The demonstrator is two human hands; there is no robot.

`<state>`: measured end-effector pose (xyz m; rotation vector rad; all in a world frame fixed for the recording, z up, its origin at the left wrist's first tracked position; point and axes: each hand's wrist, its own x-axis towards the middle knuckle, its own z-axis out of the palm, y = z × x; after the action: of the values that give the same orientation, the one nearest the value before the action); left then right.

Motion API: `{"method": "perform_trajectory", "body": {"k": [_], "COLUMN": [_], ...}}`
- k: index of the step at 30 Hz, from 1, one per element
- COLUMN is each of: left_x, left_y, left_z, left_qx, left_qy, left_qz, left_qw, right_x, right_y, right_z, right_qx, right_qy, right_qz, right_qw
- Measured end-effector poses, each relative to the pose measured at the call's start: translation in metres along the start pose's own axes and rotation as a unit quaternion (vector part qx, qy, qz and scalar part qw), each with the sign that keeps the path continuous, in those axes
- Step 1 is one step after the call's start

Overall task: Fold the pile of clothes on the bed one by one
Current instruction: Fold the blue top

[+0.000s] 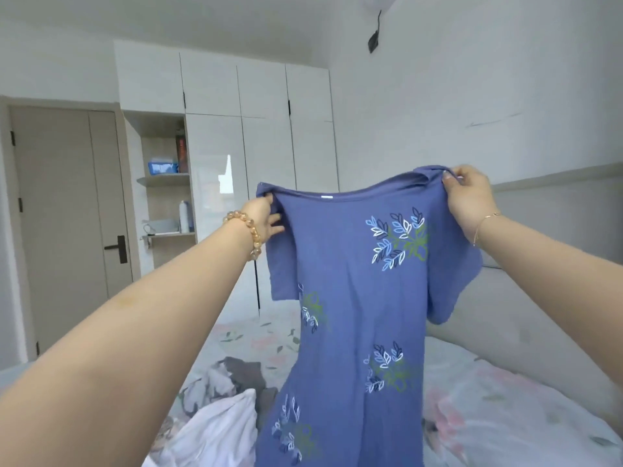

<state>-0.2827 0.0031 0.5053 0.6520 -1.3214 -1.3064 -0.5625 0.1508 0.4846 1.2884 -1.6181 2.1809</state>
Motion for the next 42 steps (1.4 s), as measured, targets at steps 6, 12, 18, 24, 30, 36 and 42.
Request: {"method": "perform_trajectory", "body": {"k": [6, 12, 18, 24, 30, 36, 42], "left_x": [-0.005, -0.018, -0.06, -0.126, -0.162, -0.192, -0.257], "left_y": [-0.029, -0.112, -0.222, -0.283, -0.336, -0.366, -0.365], "left_z": [-0.052, -0.179, -0.327, -0.429, -0.506, -0.524, -0.446], "left_qx": [0.031, 0.145, 0.227, 0.286, 0.506, 0.681, 0.612], "left_qy": [0.021, 0.036, 0.059, 0.064, 0.013, -0.086, -0.101], "left_qz": [0.071, 0.015, -0.117, -0.169, -0.172, -0.166, -0.082], "left_qw": [0.997, 0.989, 0.965, 0.941, 0.845, 0.708, 0.78], "right_x": [-0.048, -0.173, -0.336, -0.486, -0.586, -0.63, -0.594], "right_y": [-0.018, -0.005, 0.054, 0.098, 0.104, 0.114, 0.12], "right_z": [0.008, 0.05, 0.112, 0.165, 0.211, 0.226, 0.18], "right_qx": [0.021, -0.079, -0.061, -0.065, -0.046, -0.05, 0.018], "right_qy": [-0.098, -0.255, -0.384, -0.537, -0.656, -0.711, -0.668], "right_qz": [-0.041, -0.103, -0.061, -0.059, -0.1, -0.083, 0.037], "right_qw": [0.994, 0.958, 0.919, 0.839, 0.747, 0.697, 0.743]}}
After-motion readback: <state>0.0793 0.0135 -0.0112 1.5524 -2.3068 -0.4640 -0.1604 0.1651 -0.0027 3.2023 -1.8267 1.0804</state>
